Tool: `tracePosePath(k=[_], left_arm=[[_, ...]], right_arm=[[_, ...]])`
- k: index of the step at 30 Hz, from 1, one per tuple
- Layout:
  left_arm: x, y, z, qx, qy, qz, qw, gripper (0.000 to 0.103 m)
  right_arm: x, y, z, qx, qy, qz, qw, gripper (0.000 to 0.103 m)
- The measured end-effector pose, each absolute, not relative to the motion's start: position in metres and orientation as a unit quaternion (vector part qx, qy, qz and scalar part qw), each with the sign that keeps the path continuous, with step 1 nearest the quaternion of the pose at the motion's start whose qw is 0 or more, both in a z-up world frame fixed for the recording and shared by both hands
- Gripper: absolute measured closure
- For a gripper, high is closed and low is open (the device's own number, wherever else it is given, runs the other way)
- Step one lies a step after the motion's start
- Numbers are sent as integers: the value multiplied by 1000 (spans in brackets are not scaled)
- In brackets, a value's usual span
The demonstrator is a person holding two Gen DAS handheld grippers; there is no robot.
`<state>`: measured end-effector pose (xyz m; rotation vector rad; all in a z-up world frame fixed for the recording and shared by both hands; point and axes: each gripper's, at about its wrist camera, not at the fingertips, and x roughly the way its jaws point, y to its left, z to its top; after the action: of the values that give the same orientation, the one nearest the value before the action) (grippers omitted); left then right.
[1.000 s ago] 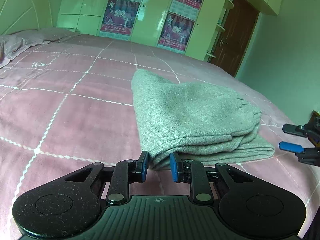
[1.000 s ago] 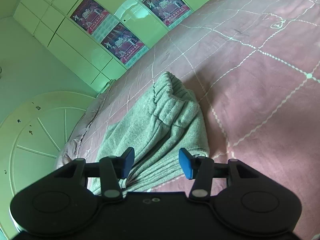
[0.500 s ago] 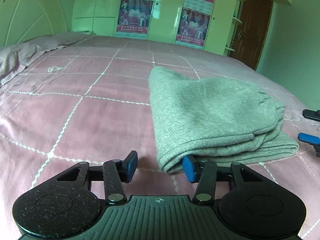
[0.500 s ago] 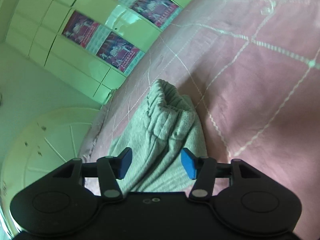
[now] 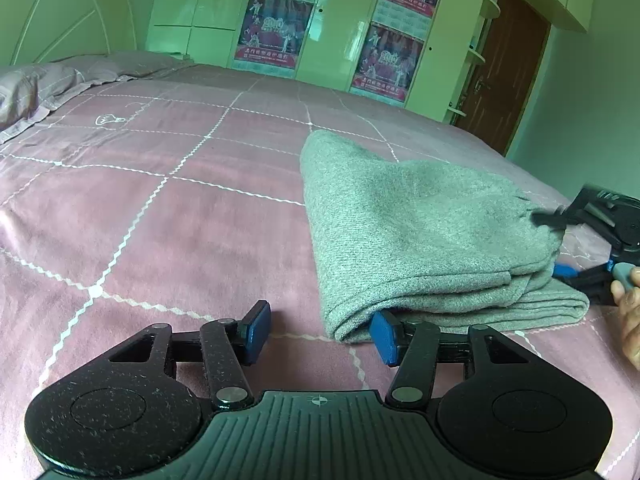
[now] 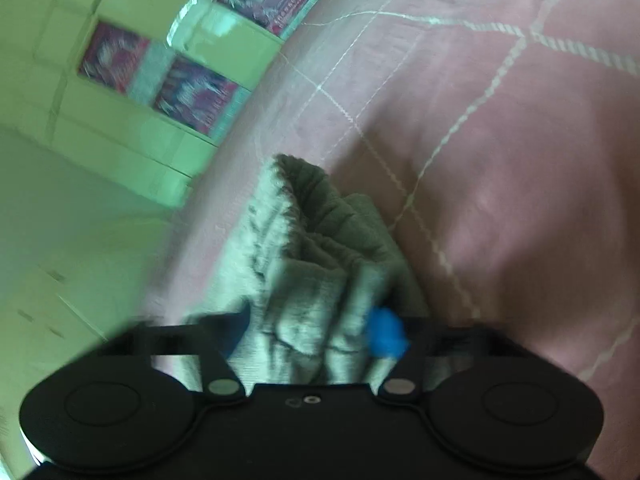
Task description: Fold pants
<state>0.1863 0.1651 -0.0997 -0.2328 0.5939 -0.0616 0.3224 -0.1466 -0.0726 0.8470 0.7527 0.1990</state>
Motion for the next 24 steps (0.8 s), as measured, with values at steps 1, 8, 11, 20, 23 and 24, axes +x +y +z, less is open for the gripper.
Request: tracePosePath(k=[1,8,11,20,23,24], left_arm=[[185,164,-98,-114,291,-29,949,48],[194,147,-98,-83,291,-26,953,48],[196,166,-99,-118,289,40,949,47],[189,179,-110,-153,269,30,950,28],[190,181,-111,-151,270,26,950,28],[189,182,-111,-152,270,26,950,28]], right_arm=[[321,-142,-65,392,352,105,844,73],[299,-82,25,378,273,235,853,78],[288,-76,66,382,224,271,855,80],[269,-177,-83,512,353,66,780,81],[257,-184,-93,520,324,90,785,77],[257,-183,-91,519,325,91,786,74]])
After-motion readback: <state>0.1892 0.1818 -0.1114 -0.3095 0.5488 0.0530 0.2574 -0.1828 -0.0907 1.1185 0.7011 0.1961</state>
